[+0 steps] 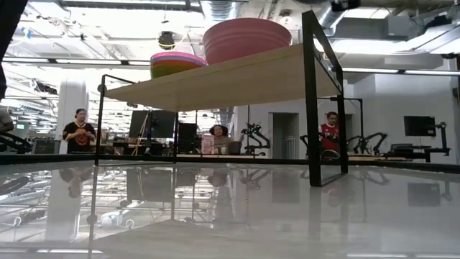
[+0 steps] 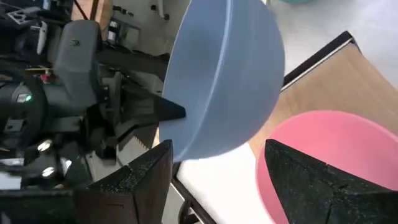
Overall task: Place and stack bowls onto a shelf
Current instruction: Stack the large blue bowl on the top of the large pink bowl on the shelf
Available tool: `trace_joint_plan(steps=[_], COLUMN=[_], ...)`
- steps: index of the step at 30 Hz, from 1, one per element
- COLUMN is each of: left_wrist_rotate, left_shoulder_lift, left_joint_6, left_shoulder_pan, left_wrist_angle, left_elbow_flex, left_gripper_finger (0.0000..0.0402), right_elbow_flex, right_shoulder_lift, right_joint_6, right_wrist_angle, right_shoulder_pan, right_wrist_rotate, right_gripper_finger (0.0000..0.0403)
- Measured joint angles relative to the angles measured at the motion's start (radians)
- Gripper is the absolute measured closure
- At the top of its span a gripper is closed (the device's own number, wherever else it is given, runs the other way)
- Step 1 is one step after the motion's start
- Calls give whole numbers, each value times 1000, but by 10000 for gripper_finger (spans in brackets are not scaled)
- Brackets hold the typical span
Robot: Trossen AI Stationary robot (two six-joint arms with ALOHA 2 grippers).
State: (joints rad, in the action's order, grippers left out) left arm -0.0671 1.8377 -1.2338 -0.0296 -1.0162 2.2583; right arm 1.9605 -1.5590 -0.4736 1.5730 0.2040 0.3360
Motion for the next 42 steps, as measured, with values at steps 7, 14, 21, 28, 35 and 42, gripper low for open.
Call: trace_joint_plan(steps=[7,14,21,28,35,42], left_wrist_rotate=[-57,-104,-128,-220,-244,-195], left_shoulder_lift=[-3,-3,-3,-3,-3,-3], left_joint_6=[8,0,-20,-27,-26,-2], left_shoulder_pan=[15,39,52,52,54,56], left_wrist_angle=[-24,-108,-121,-113,-73,-29], left_elbow_flex=[-7,-7,-7,-7,-7,-7], left_gripper_finger=[163,194,319,390,386,363], right_elbow_flex=[113,116,116,116,116,116], right_shoulder_lift=[-102,-155,-165,-165,-165,-164], right_joint_6=[91,129,135,144,168,185], right_wrist_angle=[-3,-1,-3,-1,-2,-1], right_shoulder_pan=[-25,-61,-68,-70,-80,-79], right_wrist_rotate=[71,78,83,88,99,99], right_gripper_finger=[377,377,377,377,377,377])
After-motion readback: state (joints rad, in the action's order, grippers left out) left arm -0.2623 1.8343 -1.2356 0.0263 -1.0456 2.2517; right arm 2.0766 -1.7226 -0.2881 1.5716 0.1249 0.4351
